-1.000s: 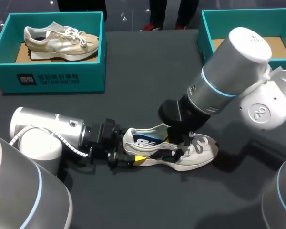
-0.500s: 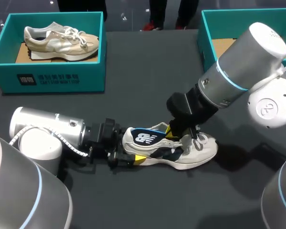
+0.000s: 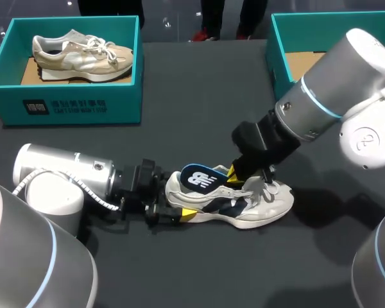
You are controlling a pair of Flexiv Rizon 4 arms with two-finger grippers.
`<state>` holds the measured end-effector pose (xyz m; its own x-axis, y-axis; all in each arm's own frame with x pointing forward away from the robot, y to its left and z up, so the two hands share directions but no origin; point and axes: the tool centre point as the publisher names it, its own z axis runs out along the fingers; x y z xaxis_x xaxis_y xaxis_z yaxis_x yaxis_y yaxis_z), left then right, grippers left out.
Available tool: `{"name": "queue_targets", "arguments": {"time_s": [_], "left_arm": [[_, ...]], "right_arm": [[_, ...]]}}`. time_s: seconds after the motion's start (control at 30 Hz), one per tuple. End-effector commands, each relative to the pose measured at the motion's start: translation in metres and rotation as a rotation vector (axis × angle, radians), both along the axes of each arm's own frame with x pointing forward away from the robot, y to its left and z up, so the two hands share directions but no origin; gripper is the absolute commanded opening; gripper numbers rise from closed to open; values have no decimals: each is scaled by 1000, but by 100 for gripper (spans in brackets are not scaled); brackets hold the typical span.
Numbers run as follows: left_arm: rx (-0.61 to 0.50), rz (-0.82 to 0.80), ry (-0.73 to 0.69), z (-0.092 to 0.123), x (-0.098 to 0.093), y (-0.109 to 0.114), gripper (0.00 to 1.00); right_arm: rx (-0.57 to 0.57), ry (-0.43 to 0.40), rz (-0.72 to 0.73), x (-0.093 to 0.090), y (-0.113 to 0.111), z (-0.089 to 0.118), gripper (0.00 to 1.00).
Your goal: Take the shoe out of the shoebox, open the shoe tongue, remove and reinsert the insole, then place the shoe into the shoebox
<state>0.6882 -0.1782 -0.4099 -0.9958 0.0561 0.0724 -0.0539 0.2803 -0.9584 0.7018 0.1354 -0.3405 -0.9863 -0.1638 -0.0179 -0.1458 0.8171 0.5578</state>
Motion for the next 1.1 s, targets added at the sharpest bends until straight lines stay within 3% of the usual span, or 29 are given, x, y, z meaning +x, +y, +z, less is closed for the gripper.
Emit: {"name": "queue_targets", "arguments": {"time_s": [0.03, 0.57, 1.1], "left_arm": [[2, 1, -1, -1, -1, 1, 0], [2, 1, -1, -1, -1, 1, 0], [2, 1, -1, -1, -1, 1, 0]], "right_arm": [[3, -14, 33, -1, 0, 5, 0], [60, -64, 205, 1, 21, 20, 0], [-36, -39, 271, 1, 66, 25, 0]]}}
